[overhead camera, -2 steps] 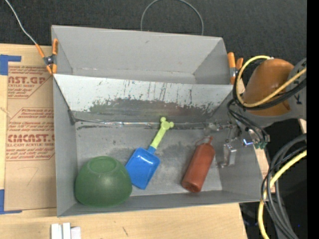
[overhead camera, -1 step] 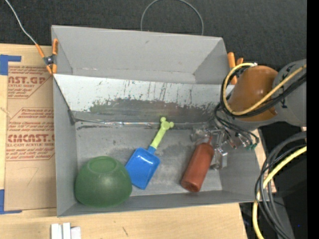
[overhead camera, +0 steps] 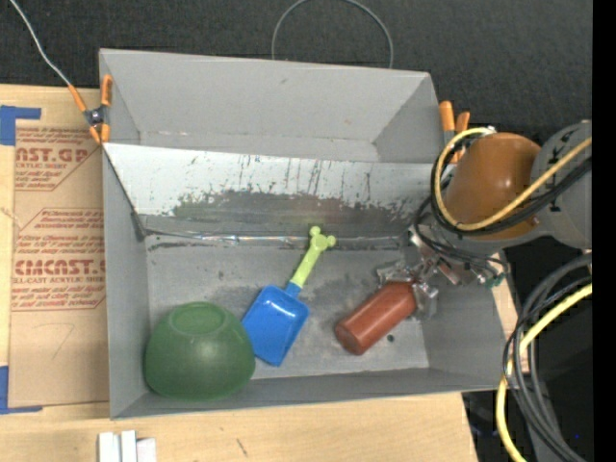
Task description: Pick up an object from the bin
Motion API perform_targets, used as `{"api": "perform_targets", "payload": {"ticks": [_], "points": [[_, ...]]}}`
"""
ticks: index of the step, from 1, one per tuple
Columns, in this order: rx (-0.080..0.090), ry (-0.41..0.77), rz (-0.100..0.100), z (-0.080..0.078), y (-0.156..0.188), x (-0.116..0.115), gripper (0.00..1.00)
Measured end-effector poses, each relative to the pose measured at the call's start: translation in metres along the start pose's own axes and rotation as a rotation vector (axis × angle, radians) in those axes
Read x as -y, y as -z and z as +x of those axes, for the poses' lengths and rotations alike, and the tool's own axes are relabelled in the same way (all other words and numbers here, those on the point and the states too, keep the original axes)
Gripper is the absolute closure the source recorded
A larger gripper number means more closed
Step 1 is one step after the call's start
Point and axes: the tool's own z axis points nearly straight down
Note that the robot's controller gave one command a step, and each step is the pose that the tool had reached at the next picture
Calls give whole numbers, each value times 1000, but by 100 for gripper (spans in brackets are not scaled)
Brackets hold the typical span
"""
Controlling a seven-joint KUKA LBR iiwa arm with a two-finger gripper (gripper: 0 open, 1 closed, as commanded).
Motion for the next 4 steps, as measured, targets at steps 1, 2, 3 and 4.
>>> {"api": "perform_targets", "payload": {"ticks": [1, 2, 3, 4], "points": [[0, 0, 0, 0, 0, 0, 100], [6, -20, 7, 5, 64, 27, 100], [1, 21, 0, -3, 38, 27, 100], [8, -24, 7, -2, 133, 22, 100]]}}
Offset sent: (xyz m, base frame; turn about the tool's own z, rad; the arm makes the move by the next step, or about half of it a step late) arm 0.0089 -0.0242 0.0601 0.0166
